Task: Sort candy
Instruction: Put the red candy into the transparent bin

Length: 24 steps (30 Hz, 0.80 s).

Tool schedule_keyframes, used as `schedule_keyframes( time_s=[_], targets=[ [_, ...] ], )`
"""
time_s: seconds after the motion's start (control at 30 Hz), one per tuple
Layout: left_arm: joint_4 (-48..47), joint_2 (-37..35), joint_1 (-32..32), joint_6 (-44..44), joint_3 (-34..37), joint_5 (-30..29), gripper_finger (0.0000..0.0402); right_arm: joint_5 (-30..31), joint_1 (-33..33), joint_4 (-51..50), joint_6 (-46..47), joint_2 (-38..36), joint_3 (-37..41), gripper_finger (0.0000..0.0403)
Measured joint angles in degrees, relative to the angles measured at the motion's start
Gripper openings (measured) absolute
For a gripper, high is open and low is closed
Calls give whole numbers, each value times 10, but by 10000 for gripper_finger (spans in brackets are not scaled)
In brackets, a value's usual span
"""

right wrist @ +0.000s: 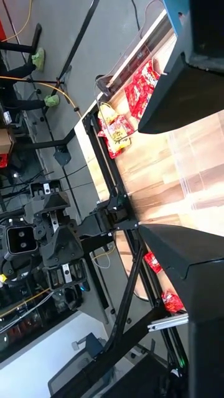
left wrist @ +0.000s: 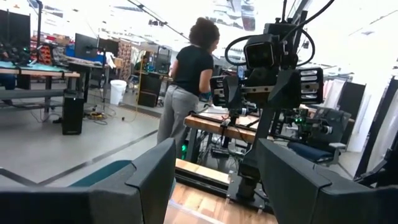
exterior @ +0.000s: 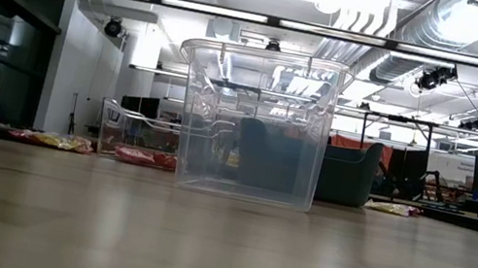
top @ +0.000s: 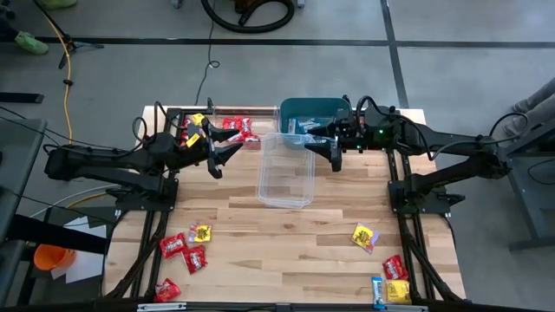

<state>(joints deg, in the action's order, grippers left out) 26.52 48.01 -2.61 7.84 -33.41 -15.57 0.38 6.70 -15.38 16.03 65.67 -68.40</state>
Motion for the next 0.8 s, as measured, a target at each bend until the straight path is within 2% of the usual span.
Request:
schedule_keyframes(
  time_s=[0.8],
  targets=[
    [4,0,0,12,0,0,211,2,0,-8,2,-1,0,245]
  ],
)
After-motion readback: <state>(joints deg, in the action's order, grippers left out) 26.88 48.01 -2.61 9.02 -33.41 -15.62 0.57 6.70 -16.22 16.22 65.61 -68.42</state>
